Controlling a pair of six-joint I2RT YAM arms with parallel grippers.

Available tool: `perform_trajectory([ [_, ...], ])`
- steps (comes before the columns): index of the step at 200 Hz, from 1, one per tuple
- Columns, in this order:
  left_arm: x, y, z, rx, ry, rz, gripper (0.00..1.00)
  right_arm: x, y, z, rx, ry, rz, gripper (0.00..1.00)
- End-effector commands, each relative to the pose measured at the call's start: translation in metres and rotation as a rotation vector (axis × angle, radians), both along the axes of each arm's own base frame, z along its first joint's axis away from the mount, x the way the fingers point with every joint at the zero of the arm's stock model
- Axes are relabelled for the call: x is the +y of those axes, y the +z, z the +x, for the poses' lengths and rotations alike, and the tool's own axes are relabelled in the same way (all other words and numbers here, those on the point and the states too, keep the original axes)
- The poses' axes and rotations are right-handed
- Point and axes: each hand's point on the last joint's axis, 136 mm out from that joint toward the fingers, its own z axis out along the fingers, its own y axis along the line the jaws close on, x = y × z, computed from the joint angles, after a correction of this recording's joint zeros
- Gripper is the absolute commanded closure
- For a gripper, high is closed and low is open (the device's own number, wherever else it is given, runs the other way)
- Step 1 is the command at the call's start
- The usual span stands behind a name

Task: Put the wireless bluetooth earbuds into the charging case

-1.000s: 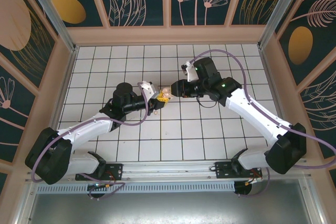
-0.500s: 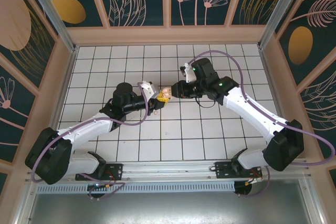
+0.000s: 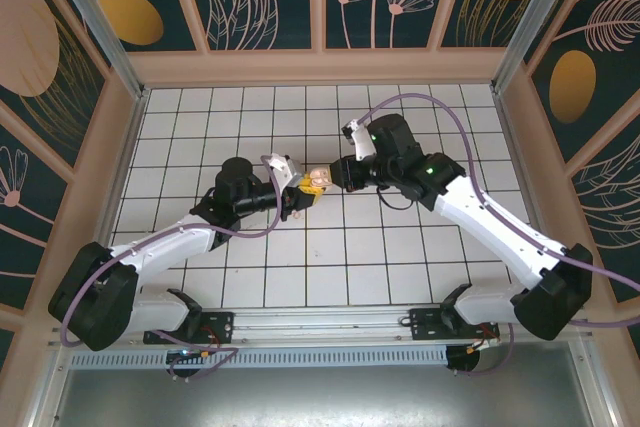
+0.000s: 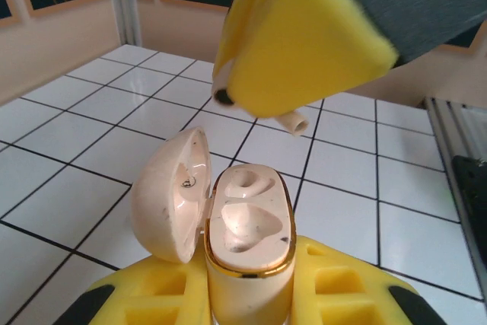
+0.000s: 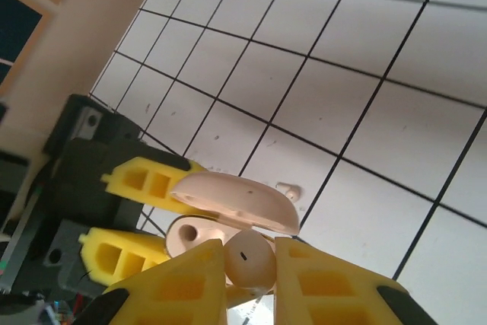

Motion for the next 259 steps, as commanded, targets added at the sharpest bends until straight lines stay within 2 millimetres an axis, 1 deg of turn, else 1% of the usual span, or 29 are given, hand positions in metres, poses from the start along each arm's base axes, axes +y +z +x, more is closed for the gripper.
perform_trajectory([
  [1, -0.006, 0.018, -0.007, 0.030, -0.057, -0.086, 0.80, -0.008, 0.032, 0.006, -0.234, 0.031, -0.064, 0.82],
  [37, -0.007, 0.025, -0.013, 0.074, -0.080, -0.124, 0.80, -0.012, 0.032, 0.002, -0.346, 0.084, -0.167, 0.82],
  [87, -0.010, 0.038, -0.013, 0.097, -0.098, -0.167, 0.80, -0.003, 0.034, 0.001, -0.406, 0.134, -0.225, 0.82],
  [149, -0.011, 0.056, -0.011, 0.099, -0.098, -0.229, 0.79, -0.002, 0.033, -0.001, -0.437, 0.148, -0.260, 0.82],
  [178, -0.011, 0.061, -0.009, 0.101, -0.097, -0.248, 0.79, -0.001, 0.032, -0.001, -0.446, 0.151, -0.271, 0.82],
  [212, -0.011, 0.065, -0.008, 0.094, -0.091, -0.256, 0.79, 0.003, 0.027, -0.005, -0.444, 0.176, -0.291, 0.82],
  [224, -0.011, 0.067, -0.007, 0.093, -0.088, -0.258, 0.79, 0.001, 0.025, -0.003, -0.449, 0.161, -0.315, 0.82],
  [259, -0.012, 0.071, -0.005, 0.088, -0.084, -0.265, 0.79, 0.000, 0.017, -0.005, -0.449, 0.171, -0.360, 0.83],
])
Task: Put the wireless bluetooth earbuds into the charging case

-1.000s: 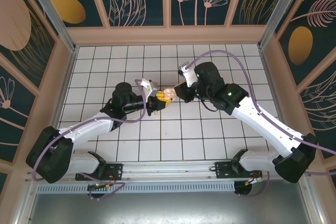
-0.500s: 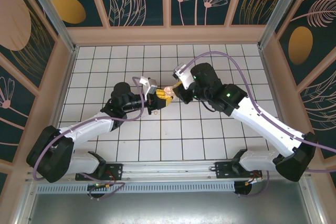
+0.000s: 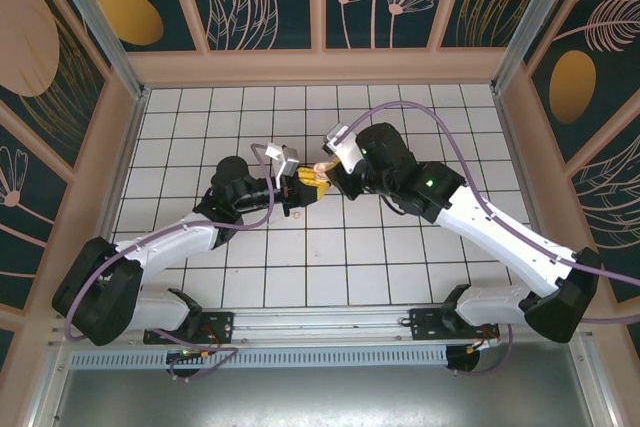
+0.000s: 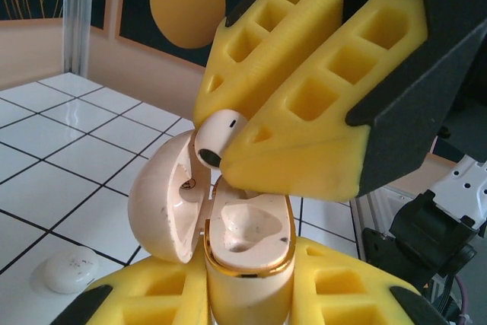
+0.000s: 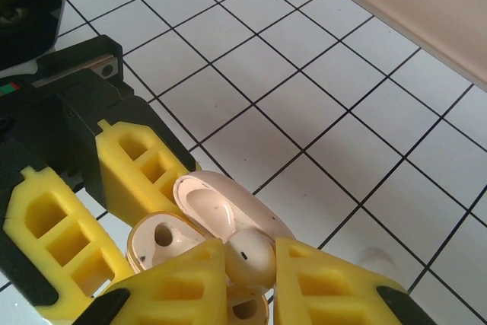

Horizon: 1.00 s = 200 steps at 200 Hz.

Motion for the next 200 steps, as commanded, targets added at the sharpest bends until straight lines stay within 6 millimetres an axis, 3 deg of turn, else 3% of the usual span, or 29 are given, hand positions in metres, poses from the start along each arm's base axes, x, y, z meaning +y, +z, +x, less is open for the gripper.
perform_trajectory([
  [1, -0.002, 0.032, 0.004, -0.071, -0.001, -0.067, 0.79, -0.003, -0.005, 0.000, -0.014, -0.007, -0.065, 0.83],
  [76, 0.000, 0.030, 0.008, -0.105, 0.029, -0.034, 0.79, -0.009, -0.007, -0.007, -0.004, -0.018, -0.078, 0.80],
  [120, 0.007, -0.017, 0.018, -0.084, 0.107, 0.120, 0.81, -0.035, -0.016, 0.006, 0.176, -0.078, 0.040, 0.79],
  [153, 0.021, -0.045, 0.020, -0.038, 0.180, 0.195, 0.81, -0.056, -0.055, 0.008, 0.339, -0.105, 0.014, 0.79],
  [200, 0.037, -0.062, 0.014, -0.025, 0.240, 0.261, 0.81, -0.067, -0.139, 0.004, 0.566, -0.142, -0.150, 0.81],
])
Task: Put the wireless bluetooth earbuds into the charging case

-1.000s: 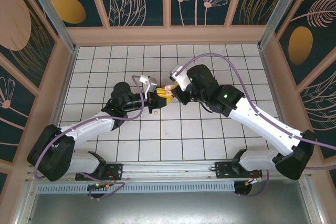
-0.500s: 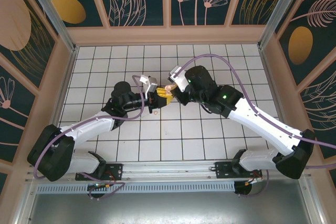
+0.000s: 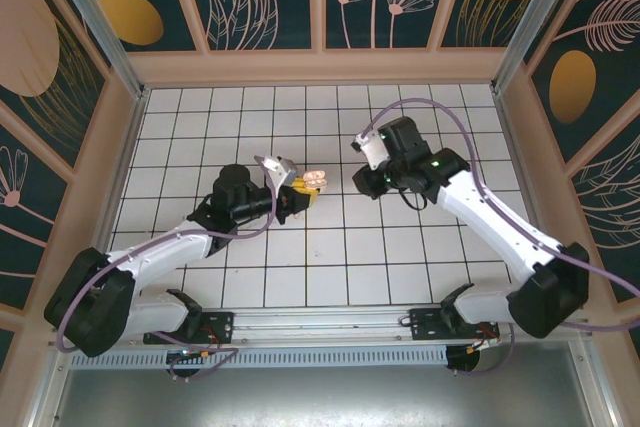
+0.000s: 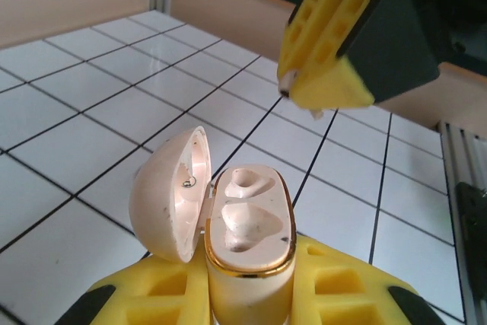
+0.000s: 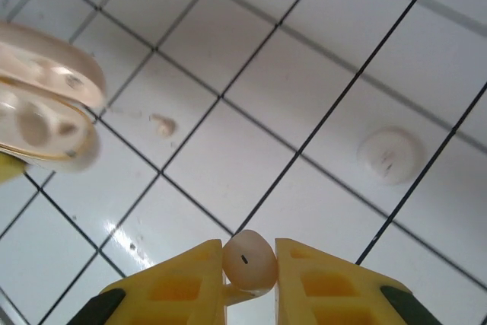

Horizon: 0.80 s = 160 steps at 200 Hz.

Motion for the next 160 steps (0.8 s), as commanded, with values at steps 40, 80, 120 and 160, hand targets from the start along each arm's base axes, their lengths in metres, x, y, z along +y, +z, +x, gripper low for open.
perform_trajectory([
  [40, 0.018, -0.008, 0.001, -0.029, 0.077, 0.081, 0.81, -0.017, -0.105, -0.026, 0.330, -0.001, -0.199, 0.81],
  [80, 0.019, -0.006, 0.001, -0.032, 0.082, 0.078, 0.81, -0.030, -0.139, -0.038, 0.409, 0.005, -0.319, 0.81],
  [120, 0.019, -0.005, 0.001, -0.034, 0.084, 0.076, 0.81, -0.040, -0.163, -0.041, 0.436, 0.000, -0.403, 0.80],
  [160, 0.019, -0.004, 0.002, -0.036, 0.085, 0.077, 0.81, -0.042, -0.175, -0.042, 0.448, 0.006, -0.428, 0.79],
])
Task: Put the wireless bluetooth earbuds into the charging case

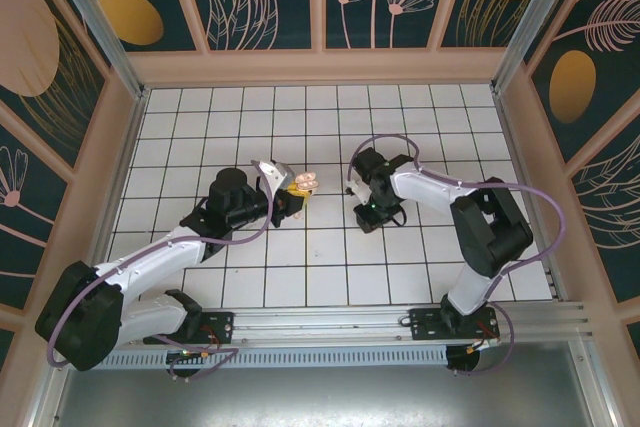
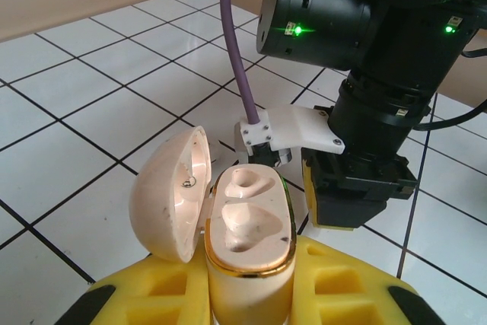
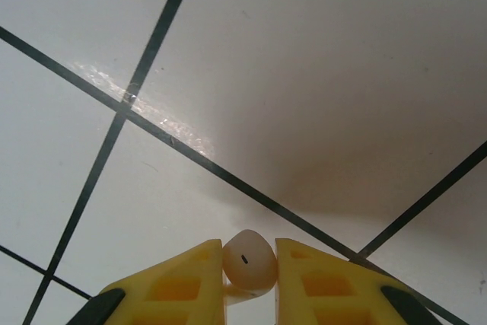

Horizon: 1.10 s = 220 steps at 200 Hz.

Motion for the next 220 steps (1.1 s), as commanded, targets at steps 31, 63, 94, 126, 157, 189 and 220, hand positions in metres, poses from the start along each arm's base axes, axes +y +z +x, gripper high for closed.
perform_trajectory([
  [31, 0.002, 0.005, 0.000, -0.027, 0.004, -0.001, 0.81, -0.010, -0.018, -0.008, 0.026, 0.026, -0.068, 0.75],
  [63, 0.001, 0.005, 0.000, -0.028, 0.001, -0.003, 0.81, -0.008, -0.015, -0.005, 0.013, 0.007, -0.062, 0.64],
  [94, 0.000, 0.008, 0.001, -0.033, -0.005, -0.007, 0.81, -0.005, 0.009, 0.003, -0.027, -0.085, -0.035, 0.60],
  [126, -0.001, 0.012, 0.002, -0.037, -0.009, -0.010, 0.81, -0.009, 0.040, 0.003, 0.026, -0.377, 0.001, 0.61],
  [157, -0.003, 0.015, 0.002, -0.041, -0.016, -0.018, 0.81, -0.014, 0.040, -0.014, 0.145, -0.602, -0.028, 0.61],
  [189, -0.004, 0.015, 0.002, -0.040, -0.021, -0.017, 0.81, -0.013, 0.025, -0.019, 0.188, -0.660, -0.038, 0.61],
  [220, -0.004, 0.015, 0.002, -0.041, -0.025, -0.017, 0.81, -0.016, 0.015, -0.014, 0.172, -0.642, -0.072, 0.61],
])
